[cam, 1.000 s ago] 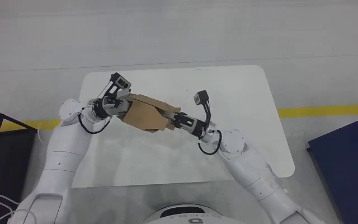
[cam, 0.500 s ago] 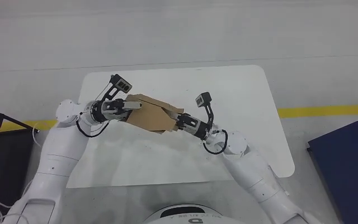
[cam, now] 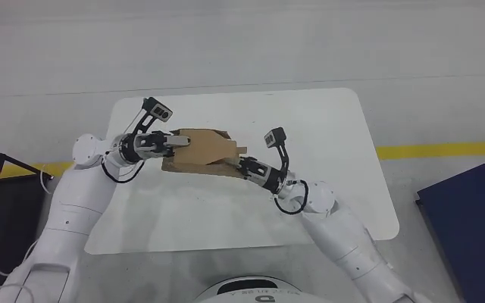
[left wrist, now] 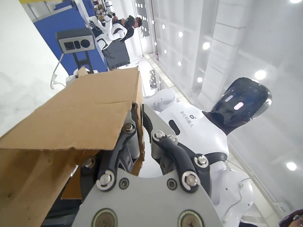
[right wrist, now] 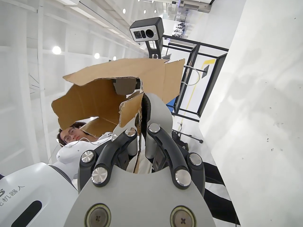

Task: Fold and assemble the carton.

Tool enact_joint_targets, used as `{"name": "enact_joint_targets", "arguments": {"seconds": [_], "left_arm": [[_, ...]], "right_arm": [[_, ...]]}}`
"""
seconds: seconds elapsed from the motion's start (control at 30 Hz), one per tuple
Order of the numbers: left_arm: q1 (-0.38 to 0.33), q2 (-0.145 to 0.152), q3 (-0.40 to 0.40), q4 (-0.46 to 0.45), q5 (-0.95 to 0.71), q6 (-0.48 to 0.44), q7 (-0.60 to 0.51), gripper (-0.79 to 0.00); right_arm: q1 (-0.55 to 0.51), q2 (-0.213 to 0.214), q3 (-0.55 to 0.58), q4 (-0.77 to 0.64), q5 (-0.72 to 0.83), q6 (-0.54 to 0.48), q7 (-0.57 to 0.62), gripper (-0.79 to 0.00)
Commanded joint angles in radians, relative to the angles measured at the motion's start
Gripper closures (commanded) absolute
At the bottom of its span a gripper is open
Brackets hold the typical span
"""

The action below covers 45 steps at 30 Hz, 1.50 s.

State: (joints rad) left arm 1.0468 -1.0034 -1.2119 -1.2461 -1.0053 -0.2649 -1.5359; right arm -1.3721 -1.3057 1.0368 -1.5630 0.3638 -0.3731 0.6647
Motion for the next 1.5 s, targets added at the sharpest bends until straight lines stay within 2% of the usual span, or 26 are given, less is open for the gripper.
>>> {"name": "enact_joint_targets", "arguments": {"seconds": [0.0,0.3,0.5,0.6,0.83,1.0,1.07,1.1,1.2,1.47], "left_arm": [[-0.001,-0.005,0.005,0.026,-0.047,0.004,0.000,0.000],[-0.010,-0.039,0.019,0.172,-0.327,0.085,0.000,0.000],[-0.033,-0.066,0.040,0.186,-0.479,0.199,0.000,0.000],[-0.046,-0.072,0.052,0.189,-0.446,0.188,0.000,0.000],[-0.045,-0.072,0.052,0.185,-0.448,0.191,0.005,0.000],[-0.013,-0.087,0.066,0.123,-0.565,0.345,0.045,0.000],[-0.005,-0.104,0.104,0.117,-0.655,0.470,0.065,0.000],[-0.011,-0.110,0.120,0.119,-0.667,0.502,0.088,0.000],[-0.025,-0.127,0.166,0.127,-0.653,0.547,0.131,0.000],[-0.057,-0.168,0.241,0.144,-0.613,0.536,0.164,0.000]], "right_arm": [[-0.009,0.001,0.006,-0.012,0.011,-0.010,-0.007,-0.785],[-0.064,0.006,0.050,-0.085,0.064,-0.121,-0.052,-0.785],[-0.111,0.013,0.112,-0.078,0.056,-0.144,-0.135,-0.785],[-0.134,0.017,0.139,-0.103,-0.082,-0.093,-0.246,-0.785],[-0.146,0.017,0.141,-0.124,-0.060,-0.086,-0.253,-0.785],[-0.119,0.013,0.137,-0.079,-0.114,-0.037,-0.315,-0.785],[-0.075,0.007,0.109,-0.058,-0.165,-0.025,-0.339,-0.785],[-0.060,0.003,0.097,-0.056,-0.165,-0.032,-0.344,-0.785],[-0.027,-0.003,0.083,-0.064,-0.197,-0.047,-0.370,-0.785],[-0.016,-0.006,0.059,-0.142,-0.290,-0.028,-0.385,-0.785]]}}
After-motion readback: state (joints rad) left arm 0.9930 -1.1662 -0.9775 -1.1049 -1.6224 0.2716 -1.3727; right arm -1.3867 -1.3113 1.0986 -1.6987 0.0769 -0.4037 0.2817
